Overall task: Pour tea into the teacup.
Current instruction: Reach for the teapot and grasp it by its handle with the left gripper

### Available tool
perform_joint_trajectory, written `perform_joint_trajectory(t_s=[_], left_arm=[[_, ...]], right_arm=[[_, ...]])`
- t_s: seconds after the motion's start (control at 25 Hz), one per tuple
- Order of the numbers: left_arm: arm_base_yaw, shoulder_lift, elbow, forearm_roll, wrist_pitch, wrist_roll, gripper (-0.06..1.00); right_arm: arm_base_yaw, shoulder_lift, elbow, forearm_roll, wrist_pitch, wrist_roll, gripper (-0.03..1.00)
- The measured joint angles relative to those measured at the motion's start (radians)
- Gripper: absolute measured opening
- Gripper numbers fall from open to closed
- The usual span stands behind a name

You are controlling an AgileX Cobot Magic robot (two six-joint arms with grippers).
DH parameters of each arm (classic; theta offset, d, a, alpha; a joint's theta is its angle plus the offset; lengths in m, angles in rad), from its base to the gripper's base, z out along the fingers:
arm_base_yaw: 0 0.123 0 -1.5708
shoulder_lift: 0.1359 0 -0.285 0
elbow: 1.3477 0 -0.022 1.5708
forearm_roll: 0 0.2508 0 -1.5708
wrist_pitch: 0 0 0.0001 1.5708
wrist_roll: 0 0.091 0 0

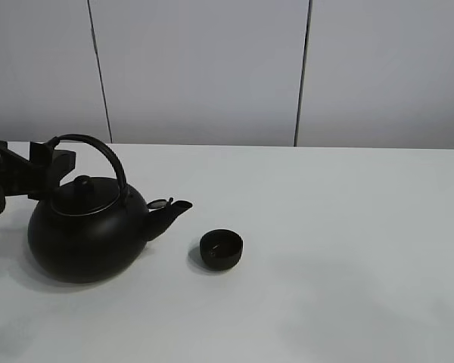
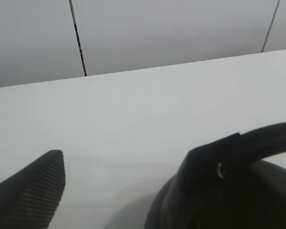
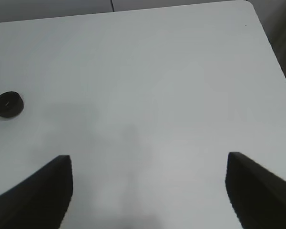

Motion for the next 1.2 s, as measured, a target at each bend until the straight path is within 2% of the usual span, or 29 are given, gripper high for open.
perform_joint_trajectory(t_s=[0.32, 0.6, 0.8, 1.04, 1.2], left_arm=[[0.000, 0.036, 0.000, 0.033, 0.011, -0.049, 0.61], [0.000, 0.069, 0.000, 0.062, -0.113, -0.057, 0.36], [-0.001, 0.069, 0.000, 0.089, -0.124, -0.034, 0.15], [0.000, 0.070, 0.000, 0.073, -0.123, -0.030, 0.14], [0.000, 0.070, 0.000, 0.091, -0.123, -0.024, 0.14]], right_arm=[[0.000, 0.000, 0.000, 0.000, 0.000, 0.000, 0.60], [0.000, 0.000, 0.000, 0.000, 0.000, 0.000, 0.60], [0.000, 0.000, 0.000, 0.000, 0.000, 0.000, 0.60], [0.000, 0.000, 0.000, 0.000, 0.000, 0.000, 0.60], [0.000, 0.000, 0.000, 0.000, 0.000, 0.000, 0.60]])
